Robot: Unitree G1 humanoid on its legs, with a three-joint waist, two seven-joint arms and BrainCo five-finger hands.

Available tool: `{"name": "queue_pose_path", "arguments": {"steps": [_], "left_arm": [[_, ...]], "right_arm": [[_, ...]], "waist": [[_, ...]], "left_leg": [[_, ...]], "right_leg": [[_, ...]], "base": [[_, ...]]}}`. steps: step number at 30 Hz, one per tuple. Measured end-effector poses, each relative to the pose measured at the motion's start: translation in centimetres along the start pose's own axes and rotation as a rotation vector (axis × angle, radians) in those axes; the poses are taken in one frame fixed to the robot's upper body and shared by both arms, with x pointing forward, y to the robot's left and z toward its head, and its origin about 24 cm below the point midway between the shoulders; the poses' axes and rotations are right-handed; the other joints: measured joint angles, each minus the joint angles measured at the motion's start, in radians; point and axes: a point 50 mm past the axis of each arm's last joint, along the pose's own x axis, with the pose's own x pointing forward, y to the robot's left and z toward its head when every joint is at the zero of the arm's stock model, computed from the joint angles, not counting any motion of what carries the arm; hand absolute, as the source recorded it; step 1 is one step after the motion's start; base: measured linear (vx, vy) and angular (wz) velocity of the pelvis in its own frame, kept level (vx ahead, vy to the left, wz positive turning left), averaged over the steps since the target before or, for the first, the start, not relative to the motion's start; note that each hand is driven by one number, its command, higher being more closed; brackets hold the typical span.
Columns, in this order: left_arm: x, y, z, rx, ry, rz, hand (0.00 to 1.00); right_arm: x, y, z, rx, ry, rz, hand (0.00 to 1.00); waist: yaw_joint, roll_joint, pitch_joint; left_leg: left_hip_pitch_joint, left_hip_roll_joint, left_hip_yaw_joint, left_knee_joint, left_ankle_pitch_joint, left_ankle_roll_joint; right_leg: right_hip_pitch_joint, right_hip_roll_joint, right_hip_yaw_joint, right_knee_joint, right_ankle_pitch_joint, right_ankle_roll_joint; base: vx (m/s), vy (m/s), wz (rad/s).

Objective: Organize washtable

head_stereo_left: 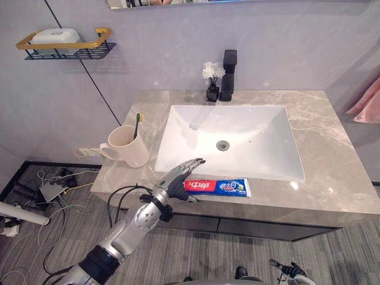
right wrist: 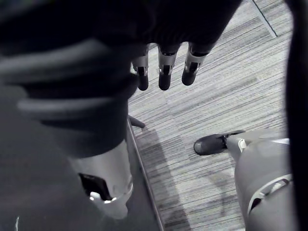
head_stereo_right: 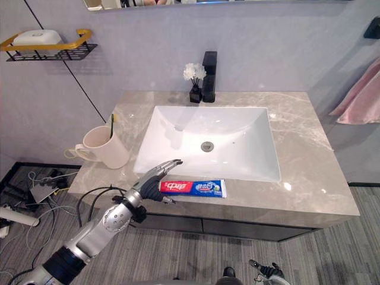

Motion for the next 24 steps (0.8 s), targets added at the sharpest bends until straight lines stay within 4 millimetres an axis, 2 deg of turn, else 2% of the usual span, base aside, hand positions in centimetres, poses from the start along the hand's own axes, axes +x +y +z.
{"name": "queue_pose_path", "arguments": {"steps": [11, 16, 24], "left_arm": [[0.0, 0.3, -0.4, -0.092, 0.018, 0.0, 0.0], [-0.1, 2.1, -1.3, -0.164, 0.059, 0.082, 0.0], [-0.2, 2.3, -1.4, -0.205, 0.071, 0.09, 0.0]], "right_arm": [[0.0, -0.1, -0.4, -0.012, 0.018, -0.002, 0.0], [-0.1, 0.0, -0.6, -0.012, 0.029, 0.003, 0.0], [-0.1, 0.2, -0.8, -0.015, 0.032, 0.007, 0.0]], "waist": [[0.002, -0.006, 0.004], [0.002, -0.01, 0.006], [0.002, -0.02, 0.012]], "left_leg": [[0.0, -0.001, 0.002, 0.0, 0.0, 0.0], [0.0, -0.001, 0.002, 0.0, 0.0, 0.0], [0.0, -0.001, 0.003, 0.0, 0.0, 0.0]], "right_leg": [[-0.001, -0.001, 0.002, 0.0, 0.002, 0.003], [-0.001, -0.001, 0.002, 0.0, 0.002, 0.003], [-0.001, -0.001, 0.002, 0.0, 0.002, 0.003]], "base": [[0.0, 0.0, 0.0], [0.0, 0.0, 0.0], [0.0, 0.0, 0.0]]}}
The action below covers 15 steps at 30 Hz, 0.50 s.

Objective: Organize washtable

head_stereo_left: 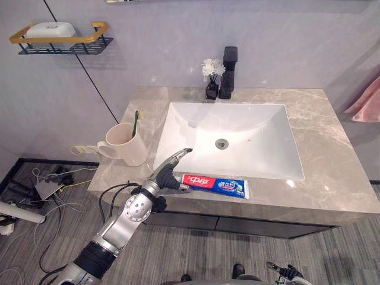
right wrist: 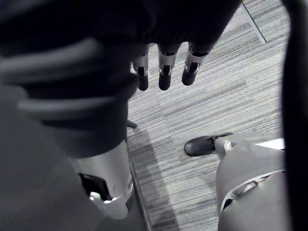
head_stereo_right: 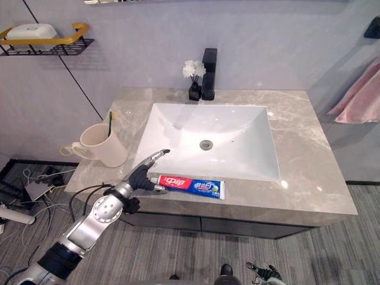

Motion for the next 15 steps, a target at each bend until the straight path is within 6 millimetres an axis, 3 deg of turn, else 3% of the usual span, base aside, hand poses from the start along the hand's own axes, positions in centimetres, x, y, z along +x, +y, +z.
{"name": "queue_pose_path", "arguments": {"steps": [15], "left_arm": [[-0.16, 0.83, -0.36, 0.163, 0.014, -0.014, 0.0]], "right_arm": [[-0.04, -0.15, -0.27, -0.003, 0.006, -0.004, 0.0]], "waist": [[-0.002, 0.0, 0.0]], "left_leg": [[0.0, 0.0, 0.002, 0.0, 0.0, 0.0]], "right_leg": [[-0.001, 0.0, 0.002, 0.0, 0.0, 0.0]], "base": [[0.0, 0.0, 0.0]]}}
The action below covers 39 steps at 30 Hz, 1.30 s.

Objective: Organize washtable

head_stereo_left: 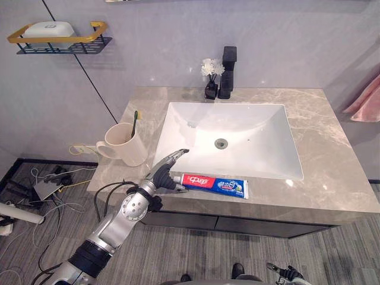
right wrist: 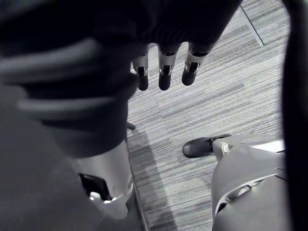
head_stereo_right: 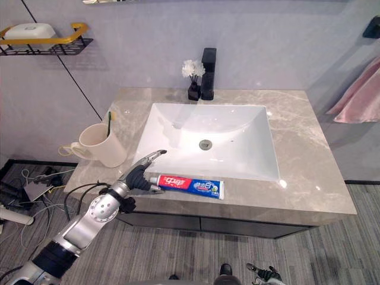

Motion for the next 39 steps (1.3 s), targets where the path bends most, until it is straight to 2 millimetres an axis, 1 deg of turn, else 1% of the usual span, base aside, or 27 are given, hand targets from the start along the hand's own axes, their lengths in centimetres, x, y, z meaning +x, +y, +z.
{"name": "queue_pose_path", "arguments": {"steps": [6, 15, 17, 22, 23, 27, 30, 33, 39], "left_arm": [[0.5, 0.5, 0.4, 0.069, -0.026, -0.006, 0.0], [1.2, -0.1, 1.5, 0.093, -0.079, -0.044, 0.0], [1.2, -0.5, 1.6, 0.093, -0.087, -0.058, 0.0], [1.2, -0.6, 1.7, 0.095, -0.099, -0.065, 0.0], [1.2, -0.7, 1.8, 0.099, -0.101, -0.067, 1.0], [1.7, -1.2, 2.7, 0.133, -0.149, -0.101, 1.0], [1.7, -1.4, 2.9, 0.143, -0.167, -0.124, 1.0], [2.4, -1.0, 3.1, 0.164, -0.173, -0.118, 1.0], [2.4, -1.2, 3.3, 0.163, -0.188, -0.124, 1.0]], "right_arm": [[0.0, 0.0, 0.0, -0.001, 0.0, 0.0, 0.0], [0.0, 0.0, -0.1, -0.001, 0.0, -0.001, 0.0], [0.0, 0.0, -0.1, -0.001, 0.0, -0.001, 0.0], [0.0, -0.1, -0.1, -0.001, 0.0, -0.001, 0.0], [0.0, -0.1, -0.1, -0.001, 0.0, -0.002, 0.0], [0.0, 0.0, 0.0, -0.001, -0.002, -0.001, 0.0], [0.0, -0.1, -0.1, -0.001, 0.0, -0.002, 0.0], [0.0, 0.0, 0.0, 0.0, -0.002, -0.001, 0.0], [0.0, 0.0, 0.0, 0.001, -0.003, -0.001, 0.0]], "waist": [[-0.002, 0.0, 0.0], [-0.005, 0.001, -0.001], [-0.008, 0.001, -0.001], [-0.014, 0.001, -0.001], [-0.016, 0.001, -0.001], [-0.018, 0.002, -0.001], [-0.025, 0.002, -0.001], [-0.027, 0.002, -0.001], [-0.03, 0.006, -0.001]], "left_leg": [[0.0, 0.0, 0.0, 0.0, 0.0, 0.0], [0.0, -0.001, 0.0, -0.001, 0.0, 0.0], [0.0, -0.001, 0.001, -0.001, 0.0, 0.0], [0.0, -0.001, 0.002, -0.001, 0.0, 0.0], [0.0, -0.001, 0.002, -0.001, 0.0, 0.0], [0.0, -0.002, 0.002, -0.001, 0.0, 0.0], [0.0, -0.001, 0.004, -0.001, 0.0, 0.0], [0.001, -0.001, 0.005, -0.001, 0.0, 0.0], [0.004, -0.001, 0.007, -0.001, 0.0, 0.0]], "right_leg": [[0.0, 0.0, 0.0, 0.0, 0.0, 0.0], [-0.001, -0.001, 0.0, -0.003, 0.0, 0.0], [-0.002, -0.001, 0.001, -0.003, 0.0, 0.0], [-0.002, -0.001, 0.002, -0.004, 0.001, 0.001], [-0.002, -0.001, 0.002, -0.004, 0.001, 0.001], [-0.002, -0.002, 0.003, -0.004, 0.002, 0.001], [-0.002, -0.001, 0.004, -0.004, 0.002, 0.001], [-0.002, -0.001, 0.005, -0.004, 0.002, 0.001], [0.0, -0.001, 0.008, -0.004, 0.003, 0.001]], "base": [[0.0, 0.0, 0.0], [0.0, 0.0, 0.0], [0.0, 0.0, 0.0], [0.0, 0.0, 0.0], [0.0, 0.0, 0.0], [0.0, 0.0, 0.0], [0.0, 0.0, 0.0], [0.0, 0.0, 0.0], [0.0, 0.0, 0.0]]}}
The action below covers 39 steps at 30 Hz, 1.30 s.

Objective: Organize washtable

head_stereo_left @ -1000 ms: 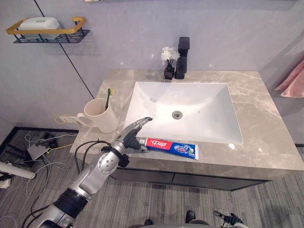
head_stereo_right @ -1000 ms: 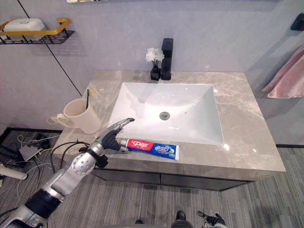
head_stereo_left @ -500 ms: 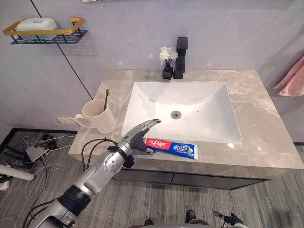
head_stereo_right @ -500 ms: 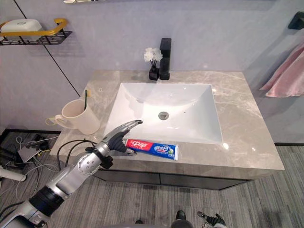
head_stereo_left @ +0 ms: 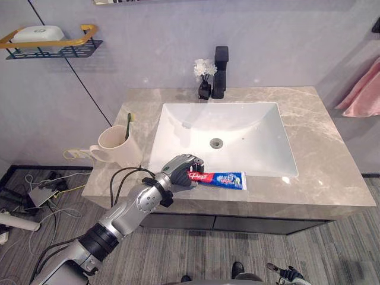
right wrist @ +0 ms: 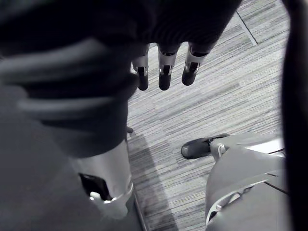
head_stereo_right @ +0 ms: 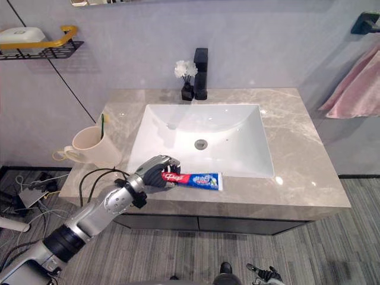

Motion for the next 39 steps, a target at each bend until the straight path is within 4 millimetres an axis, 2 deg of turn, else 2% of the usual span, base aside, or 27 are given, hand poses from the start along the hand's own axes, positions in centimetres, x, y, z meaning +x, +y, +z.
{"name": "queue_pose_path", "arguments": {"steps": [8, 13, 16, 21, 22, 24, 28, 31, 33, 34, 37, 39], "left_arm": [[0.0, 0.0, 0.1, -0.002, -0.002, 0.002, 1.0], [0.0, 0.5, 0.3, -0.007, -0.007, 0.024, 1.0], [0.0, 2.0, 1.2, -0.027, -0.041, 0.105, 1.0], [-0.7, 6.0, 3.6, -0.099, -0.139, 0.372, 1.0], [-1.7, 7.0, 4.6, -0.132, -0.179, 0.47, 1.0], [-3.0, 7.7, 5.6, -0.168, -0.215, 0.562, 1.0], [-5.9, 8.5, 5.8, -0.231, -0.202, 0.733, 1.0], [-7.4, 9.1, 5.9, -0.257, -0.187, 0.844, 1.0], [-8.6, 9.6, 6.4, -0.271, -0.198, 0.926, 1.0], [-8.7, 9.7, 6.6, -0.273, -0.205, 0.936, 1.0], [-9.3, 10.2, 7.2, -0.259, -0.231, 0.97, 1.0], [-9.8, 10.6, 7.3, -0.257, -0.235, 1.013, 1.0]], "right_arm": [[0.0, 0.0, 0.0, 0.006, 0.001, -0.003, 0.0], [0.0, -0.3, -0.2, 0.069, 0.009, -0.014, 0.0], [0.0, -0.8, -0.4, 0.174, 0.021, -0.045, 0.0], [-0.2, -1.9, -0.2, 0.307, -0.011, -0.094, 0.0], [-0.2, -2.5, 0.3, 0.351, -0.044, -0.123, 0.0], [-0.4, -3.5, 1.1, 0.406, -0.09, -0.162, 0.0], [-1.2, -5.6, 3.8, 0.528, -0.238, -0.248, 0.0], [-2.1, -6.1, 5.9, 0.575, -0.357, -0.259, 0.0], [-3.5, -6.5, 8.5, 0.59, -0.494, -0.261, 0.0], [-3.9, -6.6, 9.1, 0.592, -0.529, -0.26, 0.0], [-6.5, -7.2, 12.7, 0.574, -0.728, -0.247, 0.0], [-9.8, -7.8, 15.9, 0.544, -0.936, -0.243, 0.0]], "waist": [[0.0, 0.005, 0.003], [0.002, 0.006, 0.003], [0.01, 0.006, 0.003], [0.02, 0.006, 0.003], [0.028, 0.006, 0.003], [0.034, 0.005, 0.003], [0.037, 0.001, 0.004], [0.042, -0.001, 0.004], [0.057, -0.003, 0.003], [0.061, -0.004, 0.001], [0.062, -0.014, -0.005], [0.061, -0.022, -0.013]], "left_leg": [[0.0, 0.0, 0.001, 0.0, 0.0, 0.0], [-0.008, 0.0, 0.002, 0.004, 0.0, 0.0], [-0.023, 0.0, 0.01, 0.01, 0.0, 0.0], [-0.023, -0.001, 0.023, 0.019, 0.0, 0.0], [-0.023, 0.001, 0.029, 0.021, -0.002, -0.003], [-0.024, 0.003, 0.031, 0.022, -0.005, -0.006], [-0.019, 0.004, 0.031, 0.022, -0.007, -0.005], [-0.013, 0.004, 0.039, 0.022, -0.008, -0.003], [-0.012, 0.005, 0.054, 0.022, -0.011, 0.002], [-0.011, 0.005, 0.055, 0.022, -0.012, 0.003], [-0.011, 0.004, 0.059, 0.022, -0.012, 0.003], [-0.011, 0.005, 0.068, 0.023, -0.012, 0.003]], "right_leg": [[0.0, 0.0, 0.001, 0.0, 0.001, 0.0], [-0.007, -0.001, 0.012, 0.004, 0.002, 0.001], [-0.022, 0.0, 0.023, 0.004, 0.006, 0.001], [-0.024, 0.0, 0.038, 0.005, 0.007, 0.0], [-0.032, 0.002, 0.049, 0.011, 0.007, 0.0], [-0.037, 0.005, 0.056, 0.015, 0.007, 0.0], [-0.037, 0.005, 0.059, 0.023, 0.007, 0.0], [-0.038, 0.005, 0.066, 0.03, 0.007, 0.0], [-0.038, 0.007, 0.082, 0.033, 0.007, 0.0], [-0.039, 0.007, 0.084, 0.033, 0.007, 0.0], [-0.041, 0.007, 0.087, 0.033, 0.007, 0.0], [-0.053, 0.008, 0.095, 0.034, 0.01, -0.001]], "base": [[0.0, 0.0, 0.0], [0.0, -0.001, -0.01], [-0.03, -0.02, -0.08], [-0.03, -0.027, -0.09], [-0.04, -0.031, -0.19], [-0.04, -0.034, -0.12], [-0.05, -0.023, -0.01], [-0.07, -0.019, -0.07], [-0.09, -0.016, -0.17], [-0.05, -0.015, -0.11], [-0.02, -0.01, -0.04], [0.02, -0.012, -0.1]]}}
